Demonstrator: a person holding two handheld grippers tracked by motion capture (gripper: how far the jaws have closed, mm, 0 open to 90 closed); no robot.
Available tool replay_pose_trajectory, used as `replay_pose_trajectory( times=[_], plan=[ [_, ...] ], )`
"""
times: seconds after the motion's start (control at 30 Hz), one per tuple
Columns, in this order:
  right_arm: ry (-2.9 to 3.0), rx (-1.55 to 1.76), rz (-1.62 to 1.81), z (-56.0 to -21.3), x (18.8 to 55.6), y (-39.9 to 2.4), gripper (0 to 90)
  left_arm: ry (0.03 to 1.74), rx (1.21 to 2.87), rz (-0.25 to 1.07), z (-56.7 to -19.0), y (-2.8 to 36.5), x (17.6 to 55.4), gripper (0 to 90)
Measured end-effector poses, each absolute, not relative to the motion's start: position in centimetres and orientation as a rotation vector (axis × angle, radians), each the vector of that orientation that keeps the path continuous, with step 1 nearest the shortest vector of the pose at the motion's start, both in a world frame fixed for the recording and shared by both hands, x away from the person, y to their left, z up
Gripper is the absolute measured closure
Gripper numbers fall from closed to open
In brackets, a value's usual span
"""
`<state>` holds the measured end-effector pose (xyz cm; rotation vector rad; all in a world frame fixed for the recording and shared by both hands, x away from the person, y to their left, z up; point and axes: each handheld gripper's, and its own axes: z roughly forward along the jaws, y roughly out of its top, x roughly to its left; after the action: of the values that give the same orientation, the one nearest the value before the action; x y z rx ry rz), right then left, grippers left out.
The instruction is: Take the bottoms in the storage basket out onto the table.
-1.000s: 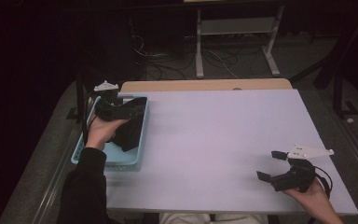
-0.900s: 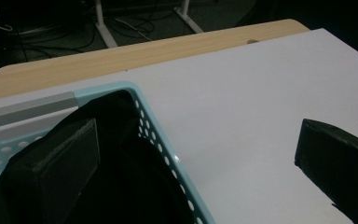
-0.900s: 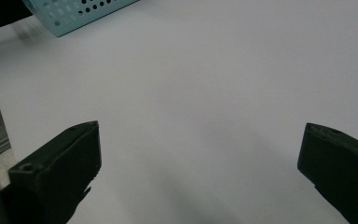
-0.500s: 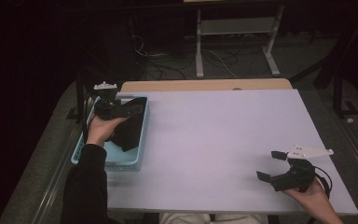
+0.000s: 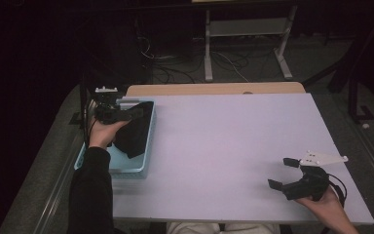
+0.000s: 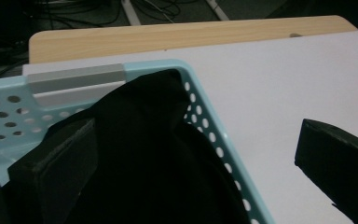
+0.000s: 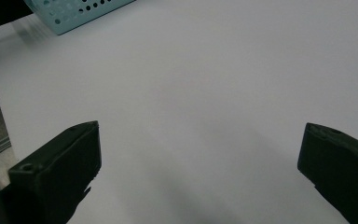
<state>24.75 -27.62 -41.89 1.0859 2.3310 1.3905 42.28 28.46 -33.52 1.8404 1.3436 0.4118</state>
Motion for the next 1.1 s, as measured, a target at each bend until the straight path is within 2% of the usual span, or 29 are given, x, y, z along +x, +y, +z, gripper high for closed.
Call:
replay_pose_trajectory(
  times=[0.63,1.1],
  plan=[
    [2.337,1.088,1.387,-42.0,24.8,-27.5,0.0,1.411,1.825,0.407,-35.6,30.0,44.2,0.0],
    [2.352,1.081,1.378,-42.1,24.9,-27.4,0.0,1.491,1.826,0.342,-38.5,30.2,44.7,0.0]
  ],
)
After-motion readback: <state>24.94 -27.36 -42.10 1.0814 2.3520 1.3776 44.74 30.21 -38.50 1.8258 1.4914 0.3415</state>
